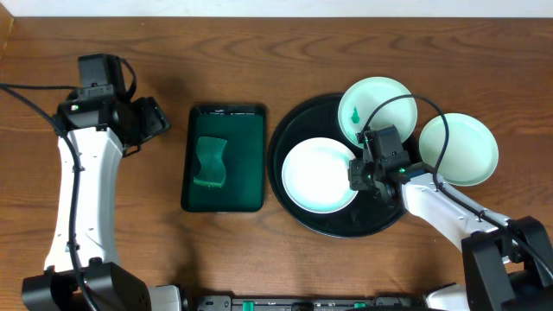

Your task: Clean dirty plates on tray and stack at the side

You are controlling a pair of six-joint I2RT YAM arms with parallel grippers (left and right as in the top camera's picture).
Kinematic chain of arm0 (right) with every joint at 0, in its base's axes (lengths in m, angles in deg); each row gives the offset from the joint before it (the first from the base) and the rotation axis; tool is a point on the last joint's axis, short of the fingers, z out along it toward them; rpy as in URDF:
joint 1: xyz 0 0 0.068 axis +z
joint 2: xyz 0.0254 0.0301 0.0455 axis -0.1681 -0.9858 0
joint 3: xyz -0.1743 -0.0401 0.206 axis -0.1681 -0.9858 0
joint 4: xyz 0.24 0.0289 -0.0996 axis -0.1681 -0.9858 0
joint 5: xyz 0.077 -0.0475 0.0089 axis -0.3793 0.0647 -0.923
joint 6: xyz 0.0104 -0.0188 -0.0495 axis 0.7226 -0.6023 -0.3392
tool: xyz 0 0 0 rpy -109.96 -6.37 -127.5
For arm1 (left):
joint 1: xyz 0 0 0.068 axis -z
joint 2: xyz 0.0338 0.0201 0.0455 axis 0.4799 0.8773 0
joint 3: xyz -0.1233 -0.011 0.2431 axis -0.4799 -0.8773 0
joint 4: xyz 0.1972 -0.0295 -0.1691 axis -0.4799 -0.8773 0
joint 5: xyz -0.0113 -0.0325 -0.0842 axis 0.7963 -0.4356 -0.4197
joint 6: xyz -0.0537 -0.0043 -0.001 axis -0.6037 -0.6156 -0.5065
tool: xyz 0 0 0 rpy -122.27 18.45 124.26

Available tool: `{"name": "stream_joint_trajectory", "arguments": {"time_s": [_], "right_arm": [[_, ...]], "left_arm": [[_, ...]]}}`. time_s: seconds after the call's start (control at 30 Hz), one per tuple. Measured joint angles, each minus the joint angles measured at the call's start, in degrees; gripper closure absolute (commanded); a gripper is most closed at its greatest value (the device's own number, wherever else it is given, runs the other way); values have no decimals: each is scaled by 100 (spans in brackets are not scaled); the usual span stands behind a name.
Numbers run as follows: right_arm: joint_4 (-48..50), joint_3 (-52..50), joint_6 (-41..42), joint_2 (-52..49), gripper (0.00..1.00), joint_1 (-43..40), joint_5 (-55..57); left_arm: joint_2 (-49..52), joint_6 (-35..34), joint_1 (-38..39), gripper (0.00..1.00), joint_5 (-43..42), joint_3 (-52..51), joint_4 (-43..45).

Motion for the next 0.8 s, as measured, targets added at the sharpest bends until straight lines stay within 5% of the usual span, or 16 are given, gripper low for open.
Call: {"name": "stream_joint_trajectory", "arguments": {"time_s": [0.47, 0.6, 0.8], "right_arm": [[4, 0, 192, -15, 85, 0, 151], [153, 0, 219, -184, 99, 0, 120], [188, 2, 251, -166, 99, 26, 116]], "left_arm": [[0, -2, -92, 21, -2, 0, -17], [0, -2, -92, 21, -2, 0, -17], [0, -4, -92, 21, -2, 0, -22]]}}
